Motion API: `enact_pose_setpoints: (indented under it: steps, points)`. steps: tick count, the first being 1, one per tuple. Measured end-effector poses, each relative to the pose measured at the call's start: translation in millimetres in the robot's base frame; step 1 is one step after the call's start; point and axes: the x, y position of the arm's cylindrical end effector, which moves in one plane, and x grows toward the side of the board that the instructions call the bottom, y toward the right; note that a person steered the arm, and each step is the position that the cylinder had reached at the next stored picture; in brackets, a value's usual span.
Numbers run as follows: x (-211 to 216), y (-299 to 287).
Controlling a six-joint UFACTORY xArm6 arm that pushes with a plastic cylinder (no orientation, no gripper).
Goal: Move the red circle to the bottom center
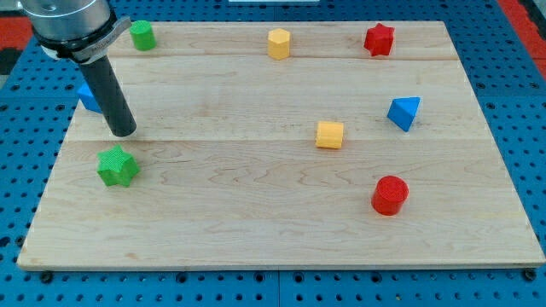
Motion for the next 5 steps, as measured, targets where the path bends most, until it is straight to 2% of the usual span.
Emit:
enact_pose_setpoints:
  steps: [1, 2, 4, 5]
  points:
    - [9, 3]
    - [18, 56]
    - [62, 257]
    - [56, 341]
